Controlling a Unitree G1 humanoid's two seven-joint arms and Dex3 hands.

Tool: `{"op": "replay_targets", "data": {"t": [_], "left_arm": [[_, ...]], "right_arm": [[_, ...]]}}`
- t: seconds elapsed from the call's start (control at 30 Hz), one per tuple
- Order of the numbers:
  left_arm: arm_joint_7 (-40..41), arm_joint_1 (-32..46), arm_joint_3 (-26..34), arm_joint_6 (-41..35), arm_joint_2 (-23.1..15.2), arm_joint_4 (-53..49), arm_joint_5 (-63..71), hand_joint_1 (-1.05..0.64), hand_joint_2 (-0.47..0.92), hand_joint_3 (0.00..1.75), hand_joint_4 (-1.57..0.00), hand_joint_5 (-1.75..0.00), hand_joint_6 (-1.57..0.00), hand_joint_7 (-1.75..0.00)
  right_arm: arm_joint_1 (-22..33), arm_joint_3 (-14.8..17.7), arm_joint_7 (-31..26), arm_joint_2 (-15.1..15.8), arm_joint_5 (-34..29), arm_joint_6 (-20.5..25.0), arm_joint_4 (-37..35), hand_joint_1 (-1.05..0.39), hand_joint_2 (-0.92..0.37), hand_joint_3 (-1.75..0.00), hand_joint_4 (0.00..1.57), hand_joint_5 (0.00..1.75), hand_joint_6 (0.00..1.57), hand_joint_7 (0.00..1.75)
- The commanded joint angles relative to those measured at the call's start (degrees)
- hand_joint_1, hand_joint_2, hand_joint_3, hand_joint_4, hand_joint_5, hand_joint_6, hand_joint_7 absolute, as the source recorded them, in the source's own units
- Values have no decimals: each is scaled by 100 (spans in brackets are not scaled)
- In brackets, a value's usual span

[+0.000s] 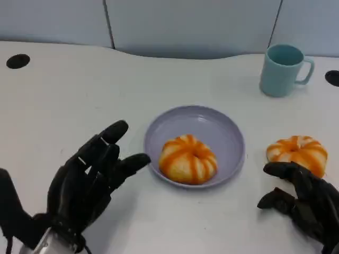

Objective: Grasp the bread from the table and place it into the plate.

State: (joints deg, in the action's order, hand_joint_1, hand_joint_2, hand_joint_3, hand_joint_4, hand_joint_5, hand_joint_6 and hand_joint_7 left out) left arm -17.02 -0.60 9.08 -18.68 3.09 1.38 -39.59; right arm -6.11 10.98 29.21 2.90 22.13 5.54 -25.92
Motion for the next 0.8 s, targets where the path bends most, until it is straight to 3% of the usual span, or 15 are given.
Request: {"op": "replay_targets", "data": {"t": [0.03,0.17,0.2,0.23,0.4,0.57,0.8], "left_arm": [[417,426,92,-333,111,427,-99,-29,92,32,-60,-127,-90,-26],[572,559,170,-364,208,490,-61,-28,92,35,-59,-130,-90,-30],[667,634,216,-328,258,489,-24,-24,92,34,-62,-133,-88,-45],[734,685,248,-306,295,492,4,-21,92,36,-64,-136,-78,-71],[487,823,238,124,295,265,293,-23,92,37,-62,-145,-60,-117],[249,716,254,606,206,-279,614,-25,92,37,-63,-141,-58,-124],[307,552,198,1202,122,-774,1268,-27,92,34,-64,-143,-61,-115]], "right_arm": [[86,-20,-21,78,-56,35,-11,-40,-92,-25,57,142,56,102],[91,-27,-35,80,-46,55,2,-41,-92,-24,57,141,56,101],[86,-22,-8,81,-25,53,-15,-41,-92,-24,59,140,57,100],[82,-19,13,82,-10,51,-27,-41,-92,-24,59,139,57,99],[120,-25,-58,60,-28,42,40,-40,-92,-23,61,138,58,98],[142,-35,-42,81,-31,10,45,-42,-92,-24,60,138,57,101],[137,-20,3,98,-34,-62,-7,-41,-92,-25,60,139,56,102]]}}
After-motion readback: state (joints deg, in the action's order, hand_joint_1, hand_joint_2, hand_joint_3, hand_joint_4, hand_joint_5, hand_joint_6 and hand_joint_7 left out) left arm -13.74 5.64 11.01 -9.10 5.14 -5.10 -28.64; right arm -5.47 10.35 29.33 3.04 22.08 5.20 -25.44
